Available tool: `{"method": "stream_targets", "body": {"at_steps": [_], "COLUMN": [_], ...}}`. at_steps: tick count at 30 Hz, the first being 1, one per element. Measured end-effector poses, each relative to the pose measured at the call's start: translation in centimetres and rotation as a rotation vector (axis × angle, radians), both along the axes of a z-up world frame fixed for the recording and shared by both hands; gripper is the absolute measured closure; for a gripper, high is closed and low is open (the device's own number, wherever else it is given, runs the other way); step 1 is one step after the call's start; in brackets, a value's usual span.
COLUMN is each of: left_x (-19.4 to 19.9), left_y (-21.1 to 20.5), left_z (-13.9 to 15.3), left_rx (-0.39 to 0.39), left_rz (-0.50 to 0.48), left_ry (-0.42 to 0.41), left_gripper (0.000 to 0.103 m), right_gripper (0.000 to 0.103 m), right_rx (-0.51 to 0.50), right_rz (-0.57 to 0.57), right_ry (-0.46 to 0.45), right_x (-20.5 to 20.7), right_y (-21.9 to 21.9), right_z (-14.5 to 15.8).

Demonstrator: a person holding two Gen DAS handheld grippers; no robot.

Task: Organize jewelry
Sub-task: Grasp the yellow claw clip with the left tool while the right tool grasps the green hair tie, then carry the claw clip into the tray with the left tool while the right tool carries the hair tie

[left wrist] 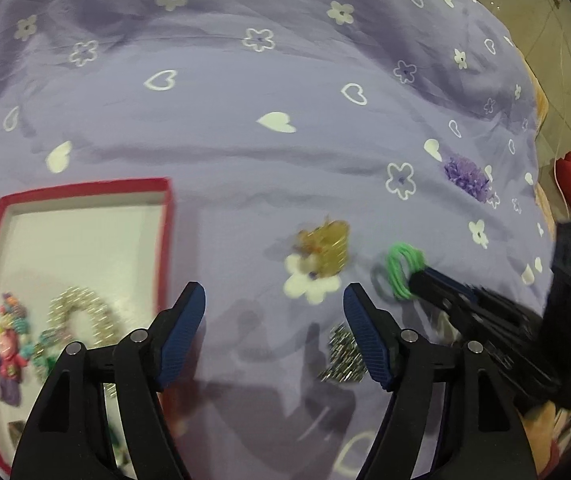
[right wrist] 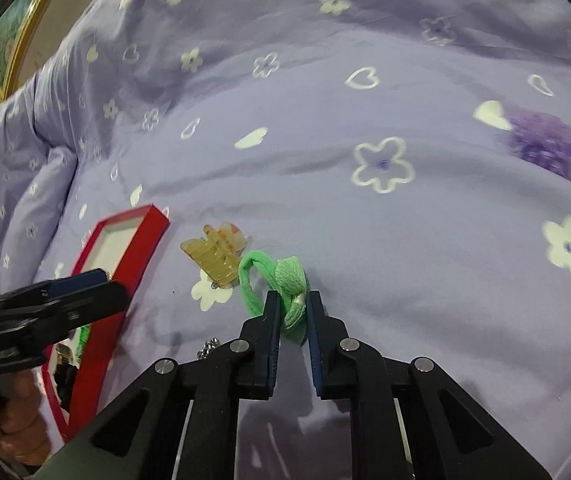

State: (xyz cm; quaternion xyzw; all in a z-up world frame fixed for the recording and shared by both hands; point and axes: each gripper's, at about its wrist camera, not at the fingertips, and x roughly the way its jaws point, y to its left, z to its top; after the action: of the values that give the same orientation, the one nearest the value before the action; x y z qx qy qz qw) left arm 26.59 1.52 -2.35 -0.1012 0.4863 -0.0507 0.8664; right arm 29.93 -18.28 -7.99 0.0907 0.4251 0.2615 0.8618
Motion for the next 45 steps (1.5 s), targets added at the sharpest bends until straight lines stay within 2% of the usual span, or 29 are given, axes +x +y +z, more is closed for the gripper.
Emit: {"method": "stream_targets", "body": {"at_steps": [5,9,10,11,13,25,34,45], "left_x": [2.5,4.0,4.3,4.5,4.6,-0.4,-4.9,-8.9], "left_y": [-2.4,-3.1,-3.2,-3.3,-3.3,-0.6,3.1,7.9], "left_z": [-1.4,-2.4,-2.5,-2.6,-2.9,-0.8,1.4,1.4], "left_rx": [-0.005,0.002,0.004,0.006,-0.007,-0.03,-0.048,-0.04], "left_rz": [-0.003,0.02,0.021,0.019,-0.001,-0.03,0.017,0.102], "left_ry": [0.02,0.028,0.027,0.024,0.036,-0.024,-0.072,-0.082], "left_gripper": [0.03,0.03,0.035,0.052,0.079,0.08,0.08,0.08], "right_gripper": [0.091,0.091,0.091,0.091,0.091,0.091,0.091,0.091], "right_rx": [0.075,0.095,0.095,0.095,0.096,0.118,0.127,0.114], "right_rz": [-0.044,-0.055,-0.056,-0.058,-0.06,-0.021,0.042,0.134], "right_ry": [0.008,0.003,-0.001,-0.003,-0.006,-0.015,-0.004,-0.012], "right_x": [-0.9,-1.4,-1.5,-1.6,-1.8,-3.4,-5.1,-6.5], "right_y": [-2.7,-3.6,-3.7,-3.7,-3.9,-2.2,1.1,6.1], "right_z": [0.7,1.2,1.3,1.3,1.4,2.2,2.3,3.0]}}
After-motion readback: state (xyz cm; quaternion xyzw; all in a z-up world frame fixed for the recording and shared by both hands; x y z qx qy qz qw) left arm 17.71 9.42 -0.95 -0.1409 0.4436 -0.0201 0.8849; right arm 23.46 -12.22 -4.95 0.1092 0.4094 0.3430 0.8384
